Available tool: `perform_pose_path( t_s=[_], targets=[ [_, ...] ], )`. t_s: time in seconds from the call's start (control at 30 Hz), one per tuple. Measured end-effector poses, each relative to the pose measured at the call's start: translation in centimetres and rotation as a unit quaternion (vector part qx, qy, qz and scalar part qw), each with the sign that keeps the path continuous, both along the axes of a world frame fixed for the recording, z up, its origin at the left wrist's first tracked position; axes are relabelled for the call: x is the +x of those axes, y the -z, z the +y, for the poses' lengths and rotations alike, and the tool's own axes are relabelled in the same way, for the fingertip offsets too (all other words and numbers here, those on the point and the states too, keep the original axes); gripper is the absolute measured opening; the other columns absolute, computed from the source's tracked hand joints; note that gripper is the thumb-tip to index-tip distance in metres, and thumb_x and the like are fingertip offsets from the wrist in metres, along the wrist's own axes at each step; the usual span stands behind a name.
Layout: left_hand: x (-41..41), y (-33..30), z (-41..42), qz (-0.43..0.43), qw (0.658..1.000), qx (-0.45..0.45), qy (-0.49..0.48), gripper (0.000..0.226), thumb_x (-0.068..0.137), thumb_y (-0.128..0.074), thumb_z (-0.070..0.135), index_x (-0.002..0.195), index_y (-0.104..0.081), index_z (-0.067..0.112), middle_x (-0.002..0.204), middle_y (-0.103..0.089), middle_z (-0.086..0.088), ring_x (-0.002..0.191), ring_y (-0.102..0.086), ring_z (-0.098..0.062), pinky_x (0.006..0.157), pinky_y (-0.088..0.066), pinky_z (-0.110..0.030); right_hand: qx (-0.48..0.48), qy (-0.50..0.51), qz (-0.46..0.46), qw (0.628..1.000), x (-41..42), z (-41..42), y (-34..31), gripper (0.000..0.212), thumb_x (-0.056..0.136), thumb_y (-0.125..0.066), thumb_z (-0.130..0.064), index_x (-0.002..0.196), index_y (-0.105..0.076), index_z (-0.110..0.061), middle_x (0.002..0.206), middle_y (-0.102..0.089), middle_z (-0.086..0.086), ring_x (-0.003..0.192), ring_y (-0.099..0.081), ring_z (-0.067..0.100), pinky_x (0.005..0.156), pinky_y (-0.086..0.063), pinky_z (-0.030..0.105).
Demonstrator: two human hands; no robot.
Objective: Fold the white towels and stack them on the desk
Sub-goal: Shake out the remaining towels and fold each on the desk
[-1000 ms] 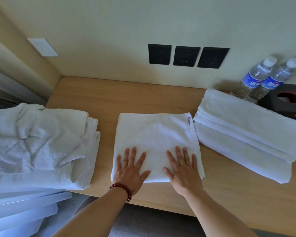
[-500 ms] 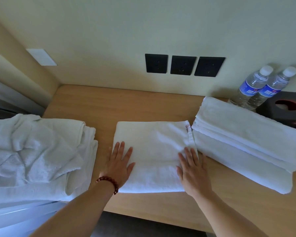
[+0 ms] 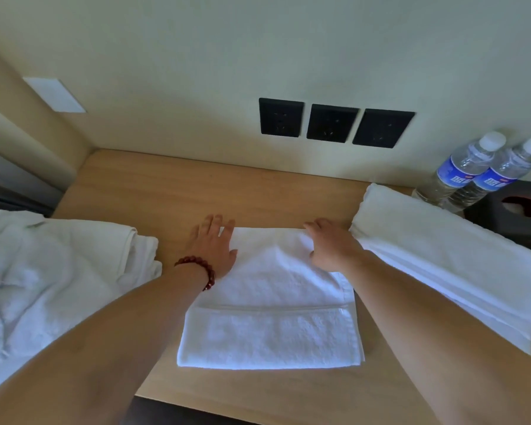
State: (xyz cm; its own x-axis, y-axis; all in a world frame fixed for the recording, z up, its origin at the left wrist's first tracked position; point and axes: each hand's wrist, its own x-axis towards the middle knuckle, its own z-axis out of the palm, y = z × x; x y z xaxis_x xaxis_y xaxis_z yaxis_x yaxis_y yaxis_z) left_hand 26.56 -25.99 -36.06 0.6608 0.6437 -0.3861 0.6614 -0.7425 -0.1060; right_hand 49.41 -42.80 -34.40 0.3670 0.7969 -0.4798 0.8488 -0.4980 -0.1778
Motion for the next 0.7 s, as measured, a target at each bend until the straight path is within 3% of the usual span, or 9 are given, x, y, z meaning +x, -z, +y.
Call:
perform_pose_path(
  t_s=[0.17, 0.23, 0.33, 0.4, 0.5, 0.57, 0.7],
  targets=[
    [0.5, 0.6, 0.8, -0.037, 0.998, -0.037, -0.029, 0.062, 0.095, -0.044, 0.053, 0.150, -0.028, 0.029, 0.152, -0.030, -0.004, 0.140, -0.029, -0.026, 0.110, -0.038, -0.043, -0.059, -0.015, -0.017, 0.998, 1.7, 2.5, 0.8, 0.083, 0.069, -0.080, -0.046, 0.140, -0.042, -0.024, 0.134, -0.043, 0.004, 0.124, -0.046, 0.027, 0.097, -0.048, 0.046],
    [1.2, 0.3, 1.4, -0.060, 0.995, -0.063, -0.057, 0.057, 0.094, -0.050, 0.051, 0.144, -0.039, 0.026, 0.141, -0.042, -0.005, 0.129, -0.041, -0.025, 0.103, -0.044, -0.042, -0.073, -0.017, -0.006, 0.997, 1.9, 3.4, 0.8, 0.073, 0.066, -0.086, -0.045, 0.124, -0.048, -0.021, 0.117, -0.052, 0.002, 0.109, -0.052, 0.024, 0.090, -0.052, 0.043],
    [1.5, 0.4, 2.4, -0.031, 0.986, -0.143, -0.080, 0.056, 0.098, -0.049, 0.050, 0.145, -0.042, 0.020, 0.141, -0.050, -0.006, 0.128, -0.049, -0.026, 0.105, -0.043, -0.039, -0.124, -0.034, 0.005, 0.992, 1.5, 4.2, 0.8, 0.046, 0.072, -0.085, -0.042, 0.099, -0.057, -0.018, 0.097, -0.060, -0.001, 0.087, -0.058, 0.019, 0.073, -0.052, 0.033],
    [1.1, 0.4, 2.9, -0.001, 0.983, -0.170, -0.076, 0.051, 0.099, -0.048, 0.050, 0.140, -0.049, 0.019, 0.137, -0.056, -0.005, 0.122, -0.054, -0.025, 0.100, -0.045, -0.036, -0.140, -0.044, 0.006, 0.989, 1.4, 4.4, 0.9, 0.038, 0.074, -0.084, -0.042, 0.093, -0.062, -0.017, 0.091, -0.063, 0.000, 0.082, -0.060, 0.019, 0.067, -0.050, 0.031],
    [0.7, -0.6, 3.5, 0.015, 0.979, -0.188, -0.076, 0.041, 0.099, -0.051, 0.048, 0.129, -0.055, 0.021, 0.123, -0.062, -0.003, 0.102, -0.058, -0.021, 0.083, -0.047, -0.031, -0.146, -0.042, 0.018, 0.988, 1.5, 4.7, 1.0, 0.037, 0.078, -0.082, -0.041, 0.095, -0.063, -0.015, 0.092, -0.064, 0.000, 0.082, -0.062, 0.019, 0.070, -0.054, 0.033],
    [0.8, -1.5, 3.6, 0.011, 0.987, -0.151, -0.048, 0.038, 0.101, -0.049, 0.043, 0.132, -0.053, 0.021, 0.122, -0.062, -0.004, 0.104, -0.059, -0.023, 0.082, -0.047, -0.031, -0.125, -0.037, 0.029, 0.991, 1.4, 5.0, 1.0, 0.034, 0.081, -0.081, -0.036, 0.098, -0.058, -0.017, 0.094, -0.061, 0.000, 0.084, -0.060, 0.019, 0.071, -0.052, 0.033],
    [1.0, -2.7, 3.9, -0.008, 0.998, 0.011, 0.057, 0.030, 0.103, -0.044, 0.040, 0.124, -0.054, 0.021, 0.116, -0.065, -0.002, 0.106, -0.057, -0.023, 0.089, -0.046, -0.037, -0.069, -0.011, 0.062, 0.996, 1.1, 5.7, 1.0, 0.036, 0.085, -0.078, -0.025, 0.109, -0.051, -0.020, 0.097, -0.058, -0.003, 0.085, -0.057, 0.017, 0.071, -0.049, 0.032]
  ],
)
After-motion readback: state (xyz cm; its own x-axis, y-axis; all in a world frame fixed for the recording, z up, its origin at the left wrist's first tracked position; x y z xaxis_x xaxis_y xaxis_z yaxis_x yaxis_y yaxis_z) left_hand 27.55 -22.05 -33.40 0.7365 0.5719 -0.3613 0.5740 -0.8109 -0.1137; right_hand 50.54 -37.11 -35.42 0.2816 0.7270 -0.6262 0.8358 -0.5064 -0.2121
